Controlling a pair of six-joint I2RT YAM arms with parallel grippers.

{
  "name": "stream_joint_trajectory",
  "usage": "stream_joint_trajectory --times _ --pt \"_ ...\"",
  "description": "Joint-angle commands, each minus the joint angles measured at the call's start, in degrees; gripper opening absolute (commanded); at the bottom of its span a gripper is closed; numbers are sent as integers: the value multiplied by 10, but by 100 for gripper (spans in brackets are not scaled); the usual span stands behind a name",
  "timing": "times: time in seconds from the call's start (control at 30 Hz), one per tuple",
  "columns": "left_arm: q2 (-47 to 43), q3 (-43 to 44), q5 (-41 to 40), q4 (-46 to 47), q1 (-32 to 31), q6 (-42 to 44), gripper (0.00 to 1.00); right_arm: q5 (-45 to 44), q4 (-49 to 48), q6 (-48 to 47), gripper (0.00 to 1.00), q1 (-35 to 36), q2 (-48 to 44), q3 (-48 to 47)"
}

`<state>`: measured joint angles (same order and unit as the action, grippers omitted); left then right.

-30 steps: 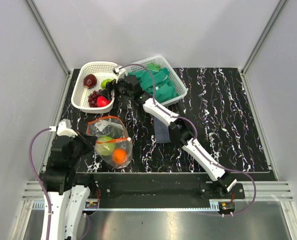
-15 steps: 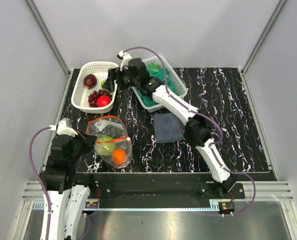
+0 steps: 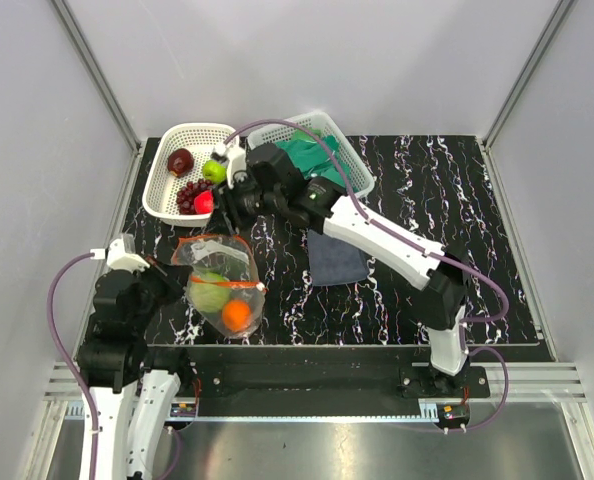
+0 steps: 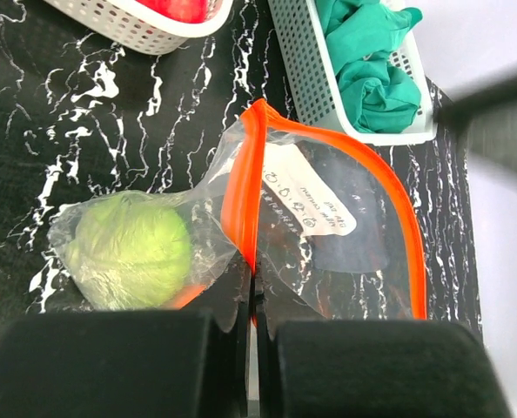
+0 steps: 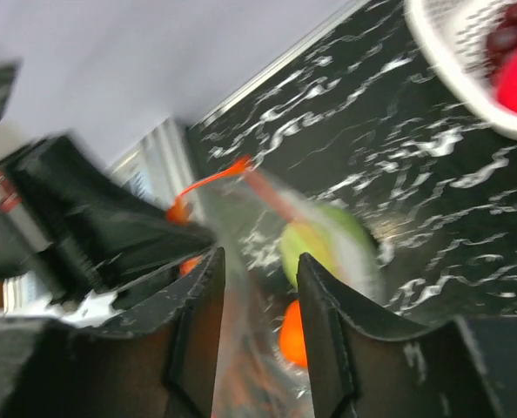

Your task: Open the zip-top bag and remove the fake food

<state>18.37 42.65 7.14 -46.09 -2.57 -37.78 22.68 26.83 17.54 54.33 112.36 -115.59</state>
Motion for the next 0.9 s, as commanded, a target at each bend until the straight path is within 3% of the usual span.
stream_joint_trajectory --times 0.0,0.2,0.37,0.87 --pt "22 19 23 67 0 -12 0 25 21 -27 45 25 -43 12" --pt "42 27 43 93 0 -16 0 52 30 -12 39 27 -33 55" --pt "40 3 71 115 0 -29 0 61 29 -8 27 32 -17 95" --pt "71 -14 91 159 0 -38 0 47 28 -11 29 34 42 135"
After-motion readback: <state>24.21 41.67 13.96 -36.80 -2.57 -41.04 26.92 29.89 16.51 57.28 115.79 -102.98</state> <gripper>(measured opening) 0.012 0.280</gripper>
